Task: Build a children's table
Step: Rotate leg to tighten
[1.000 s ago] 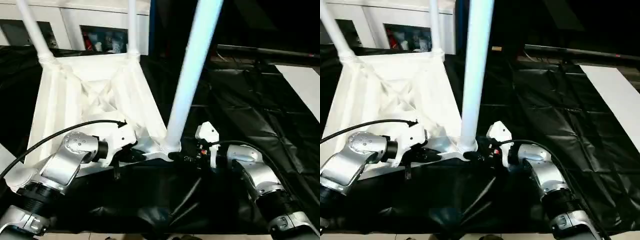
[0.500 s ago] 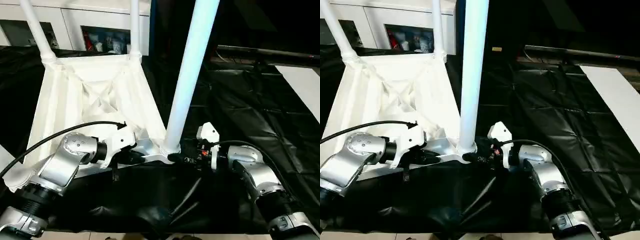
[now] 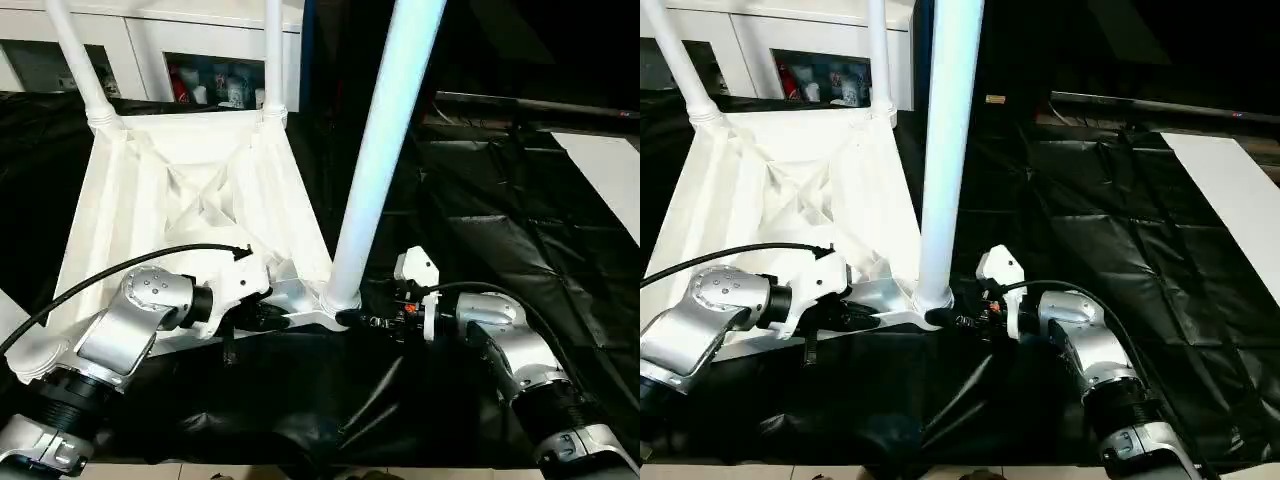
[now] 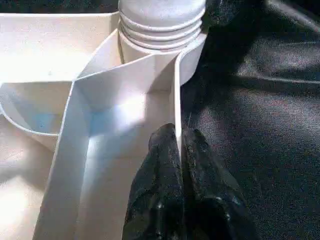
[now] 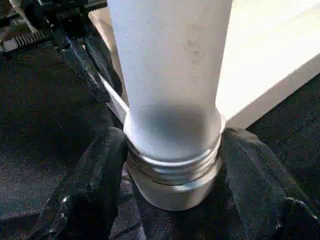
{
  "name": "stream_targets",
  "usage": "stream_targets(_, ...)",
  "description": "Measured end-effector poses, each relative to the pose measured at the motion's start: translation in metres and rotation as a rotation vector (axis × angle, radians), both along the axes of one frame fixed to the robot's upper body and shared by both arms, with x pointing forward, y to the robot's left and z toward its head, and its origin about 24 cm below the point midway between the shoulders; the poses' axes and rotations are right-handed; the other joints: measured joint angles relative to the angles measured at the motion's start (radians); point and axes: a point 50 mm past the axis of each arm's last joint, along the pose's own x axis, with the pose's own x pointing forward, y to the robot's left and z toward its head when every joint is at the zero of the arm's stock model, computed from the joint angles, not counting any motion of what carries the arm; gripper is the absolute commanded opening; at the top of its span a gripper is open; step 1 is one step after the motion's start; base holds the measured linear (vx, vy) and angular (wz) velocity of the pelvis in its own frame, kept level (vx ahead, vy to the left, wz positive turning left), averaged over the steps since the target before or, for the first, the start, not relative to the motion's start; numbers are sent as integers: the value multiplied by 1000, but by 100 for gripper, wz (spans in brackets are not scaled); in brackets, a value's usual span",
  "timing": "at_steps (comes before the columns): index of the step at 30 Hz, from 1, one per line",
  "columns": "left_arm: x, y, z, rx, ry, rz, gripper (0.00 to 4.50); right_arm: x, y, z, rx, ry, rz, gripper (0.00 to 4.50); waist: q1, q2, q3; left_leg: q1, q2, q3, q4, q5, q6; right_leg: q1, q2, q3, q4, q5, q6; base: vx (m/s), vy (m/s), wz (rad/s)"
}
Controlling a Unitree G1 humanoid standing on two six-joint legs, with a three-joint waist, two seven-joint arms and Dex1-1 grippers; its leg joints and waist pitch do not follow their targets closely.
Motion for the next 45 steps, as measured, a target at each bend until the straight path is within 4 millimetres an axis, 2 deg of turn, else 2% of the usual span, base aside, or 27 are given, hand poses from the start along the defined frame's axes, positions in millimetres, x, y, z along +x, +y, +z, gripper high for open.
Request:
stream_targets(4, -2, -3, -1, -5, 9, -16, 0, 0, 7, 1, 44, 1, -7, 336, 3, 0, 0, 1, 0, 0, 0, 0, 0, 1, 0, 0, 0, 0, 0, 0, 0, 0)
stream_targets(6, -4, -8, -2, -11, 15, -42, 0, 0, 10, 2, 44, -11, 3, 336, 18, 0, 0, 1, 0, 0, 0, 0, 0, 1, 0, 0, -1, 0, 0, 0, 0, 0)
stream_targets(8, -5, -10, -2, -10, 18, -52, 0, 0, 11, 2, 43, -12, 11, 336, 22, 0, 0, 1, 0, 0, 1, -1, -1, 3, -1, 0, -1, 0, 0, 0, 0, 0)
stream_targets(10, -5, -9, -3, -8, 19, -53, 0, -1, 11, 2, 43, -9, 20, 336, 20, 0, 0, 1, 0, 0, 2, -3, -4, 3, -1, 0, -1, 0, 0, 0, 0, 0)
stream_targets(11, -5, -9, -3, -7, 20, -53, 0, -1, 10, 2, 41, -6, 23, 308, 20, 0, 0, 2, 0, 0, 2, -3, -4, 4, -1, 0, 0, 0, 0, 0, 0, 0)
stream_targets(14, -5, -9, -3, -6, 21, -52, 0, -1, 10, 1, 40, 0, 32, 295, 19, 0, 0, 3, 0, 0, 2, -3, -5, 4, -1, 0, 0, 0, 0, 0, 0, 0)
stream_targets(24, -5, -9, -3, -7, 18, -52, 0, -1, 8, 2, 12, -30, 48, 295, 20, 0, 0, 3, 0, 0, 2, -3, -5, 5, -1, 0, 0, 0, 0, 0, 0, 0)
stream_targets(25, -5, -9, -3, -7, 18, -53, 0, -1, 8, 2, 11, -24, 50, 316, 20, 0, 0, 3, 0, 0, 2, -3, -5, 5, -1, 0, 0, 0, 0, 0, 0, 0)
stream_targets(27, -5, -9, -3, -8, 17, -53, 0, -1, 7, 2, 6, -14, 47, 316, 21, 0, 0, 3, 0, -1, 2, -3, -4, 5, -1, 0, 0, 0, 0, 0, 0, 0)
stream_targets(28, -5, -9, -3, -7, 18, -53, 0, -1, 6, 2, 3, -15, 45, 331, 20, 0, 0, 3, 0, -1, 2, -3, -5, 5, -1, 0, 0, 0, 0, 0, 0, 0)
stream_targets(45, -4, -8, -3, -5, 19, -51, 0, -5, -1, -3, -17, -8, 38, 331, 19, 0, 0, 5, 0, -1, 3, -3, -5, 6, -1, 0, 1, 0, 0, 0, 0, 0)
